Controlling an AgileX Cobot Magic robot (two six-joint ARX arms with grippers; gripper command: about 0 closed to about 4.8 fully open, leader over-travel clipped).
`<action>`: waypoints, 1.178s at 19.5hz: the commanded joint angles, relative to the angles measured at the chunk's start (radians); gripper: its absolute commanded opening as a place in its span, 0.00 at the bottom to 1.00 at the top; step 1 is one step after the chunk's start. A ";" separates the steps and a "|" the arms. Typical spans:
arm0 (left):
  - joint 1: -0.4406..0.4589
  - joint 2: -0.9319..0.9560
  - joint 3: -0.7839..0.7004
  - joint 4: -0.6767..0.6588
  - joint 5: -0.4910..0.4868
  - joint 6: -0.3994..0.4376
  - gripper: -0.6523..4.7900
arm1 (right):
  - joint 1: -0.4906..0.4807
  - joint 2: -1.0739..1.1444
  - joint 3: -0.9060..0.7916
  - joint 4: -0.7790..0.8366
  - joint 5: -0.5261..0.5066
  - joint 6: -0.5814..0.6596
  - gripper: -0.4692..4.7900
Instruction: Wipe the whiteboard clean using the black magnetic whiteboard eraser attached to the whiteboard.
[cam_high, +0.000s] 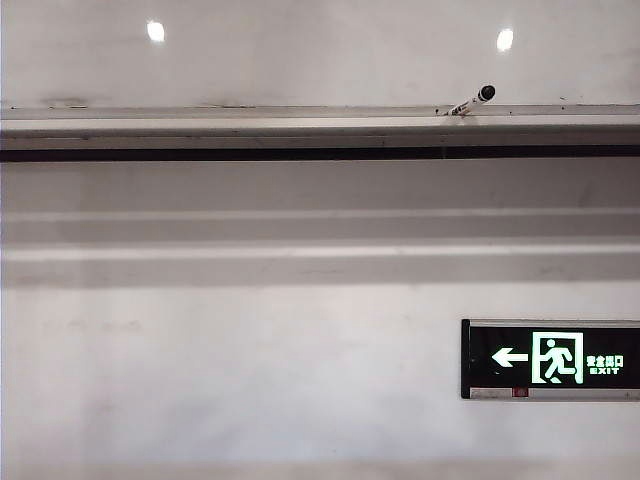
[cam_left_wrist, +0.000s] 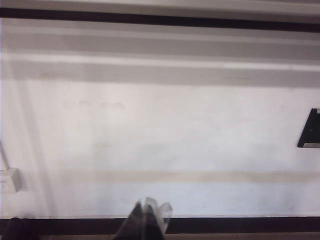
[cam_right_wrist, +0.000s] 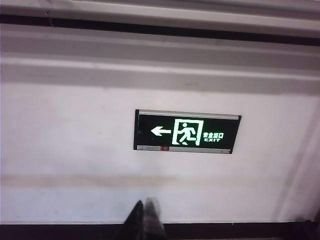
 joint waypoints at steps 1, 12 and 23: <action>0.001 -0.001 0.001 0.013 0.000 -0.003 0.11 | 0.001 -0.002 0.002 0.018 0.001 0.002 0.08; 0.001 0.006 0.197 0.010 0.001 -0.046 0.11 | 0.004 0.022 0.225 -0.059 0.001 0.001 0.08; 0.001 0.482 0.899 -0.150 0.288 -0.105 0.11 | 0.004 0.502 0.859 -0.061 0.005 -0.010 0.08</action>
